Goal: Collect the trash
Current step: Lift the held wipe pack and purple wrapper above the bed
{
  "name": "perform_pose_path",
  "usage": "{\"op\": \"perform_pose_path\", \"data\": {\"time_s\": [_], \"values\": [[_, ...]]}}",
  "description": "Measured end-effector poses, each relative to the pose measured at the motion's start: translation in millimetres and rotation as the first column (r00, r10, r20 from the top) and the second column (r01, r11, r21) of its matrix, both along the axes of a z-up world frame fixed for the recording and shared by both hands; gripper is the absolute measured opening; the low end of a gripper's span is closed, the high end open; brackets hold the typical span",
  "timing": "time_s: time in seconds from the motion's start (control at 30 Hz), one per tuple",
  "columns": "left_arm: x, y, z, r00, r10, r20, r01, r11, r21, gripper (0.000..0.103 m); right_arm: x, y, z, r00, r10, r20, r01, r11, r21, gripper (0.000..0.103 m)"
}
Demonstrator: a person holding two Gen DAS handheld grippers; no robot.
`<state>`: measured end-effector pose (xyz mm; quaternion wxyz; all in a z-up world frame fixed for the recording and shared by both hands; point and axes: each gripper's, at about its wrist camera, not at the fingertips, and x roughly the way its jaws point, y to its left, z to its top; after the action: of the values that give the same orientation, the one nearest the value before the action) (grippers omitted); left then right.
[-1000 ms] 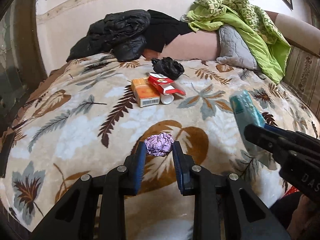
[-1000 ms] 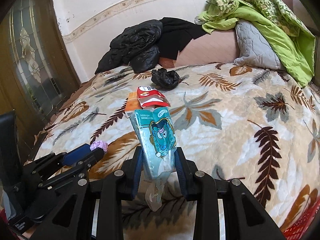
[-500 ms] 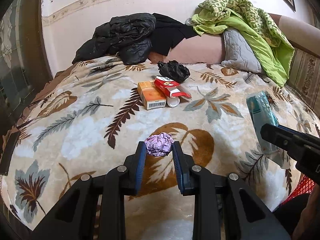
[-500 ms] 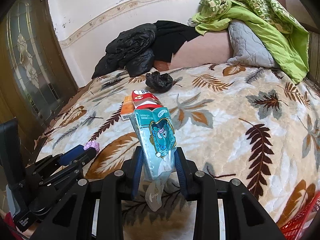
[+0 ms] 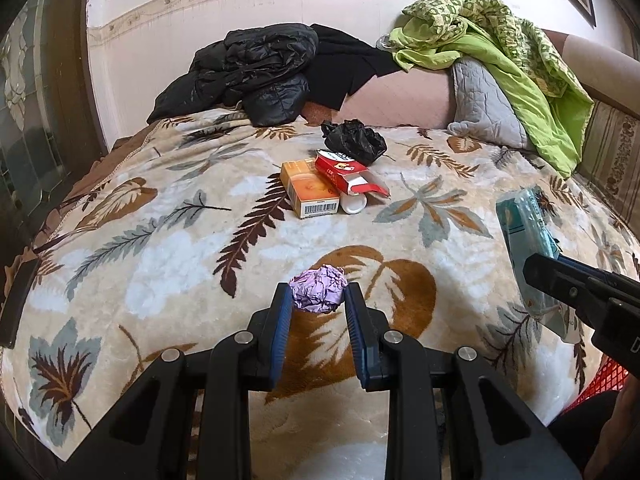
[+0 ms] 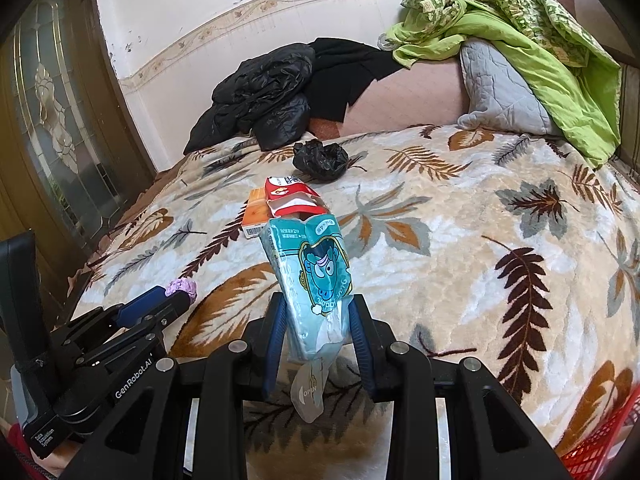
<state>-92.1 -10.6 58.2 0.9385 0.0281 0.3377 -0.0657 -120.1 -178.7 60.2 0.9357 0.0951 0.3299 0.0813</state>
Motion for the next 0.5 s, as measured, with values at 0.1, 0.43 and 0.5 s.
{"op": "perform_pose_path", "data": {"time_s": [0.1,0.43,0.5], "values": [[0.5,0.3,-0.1,1.0,-0.001,-0.001,0.001,1.0,-0.002,0.026,0.1,0.0,0.0,1.0,0.001,0.0,-0.001,1.0,0.0,0.034],[1.4,0.9,-0.2,1.0,-0.001,-0.003,0.001,1.0,-0.002,0.026,1.8,1.9,-1.6,1.0,0.006,-0.002,-0.006,1.0,0.003,0.034],[1.0,0.6,-1.9,1.0,-0.002,-0.005,0.002,1.0,-0.003,0.026,2.1,1.9,-1.6,1.0,0.007,-0.002,-0.007,1.0,0.003,0.034]]}}
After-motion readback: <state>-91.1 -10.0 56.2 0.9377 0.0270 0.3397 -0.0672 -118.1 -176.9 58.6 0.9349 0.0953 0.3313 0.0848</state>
